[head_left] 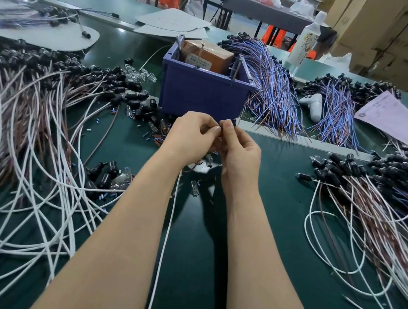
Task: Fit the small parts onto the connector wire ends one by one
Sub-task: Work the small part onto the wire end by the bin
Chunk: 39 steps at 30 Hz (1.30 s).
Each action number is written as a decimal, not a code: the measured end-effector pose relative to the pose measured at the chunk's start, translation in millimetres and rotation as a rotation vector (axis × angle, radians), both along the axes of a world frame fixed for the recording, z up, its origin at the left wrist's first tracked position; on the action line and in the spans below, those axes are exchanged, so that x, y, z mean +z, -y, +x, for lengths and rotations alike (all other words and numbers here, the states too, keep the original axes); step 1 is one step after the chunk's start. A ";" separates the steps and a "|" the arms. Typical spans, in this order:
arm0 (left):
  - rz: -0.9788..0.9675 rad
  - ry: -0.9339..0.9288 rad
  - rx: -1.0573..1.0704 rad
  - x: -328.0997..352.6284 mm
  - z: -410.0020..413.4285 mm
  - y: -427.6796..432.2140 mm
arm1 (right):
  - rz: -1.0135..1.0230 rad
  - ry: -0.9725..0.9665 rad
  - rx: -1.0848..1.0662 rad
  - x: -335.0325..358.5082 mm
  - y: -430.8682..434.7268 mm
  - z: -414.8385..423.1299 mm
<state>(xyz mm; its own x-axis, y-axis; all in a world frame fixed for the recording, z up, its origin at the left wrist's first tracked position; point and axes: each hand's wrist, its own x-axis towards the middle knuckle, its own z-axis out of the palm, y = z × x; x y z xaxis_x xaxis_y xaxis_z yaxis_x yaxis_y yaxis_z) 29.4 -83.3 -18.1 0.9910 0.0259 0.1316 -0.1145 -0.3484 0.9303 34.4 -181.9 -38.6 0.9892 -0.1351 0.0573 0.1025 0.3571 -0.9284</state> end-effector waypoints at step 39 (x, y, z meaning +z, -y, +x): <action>0.395 0.052 0.032 8.6 -3.0 0.2 | -0.287 0.065 -0.083 -1.6 8.2 5.2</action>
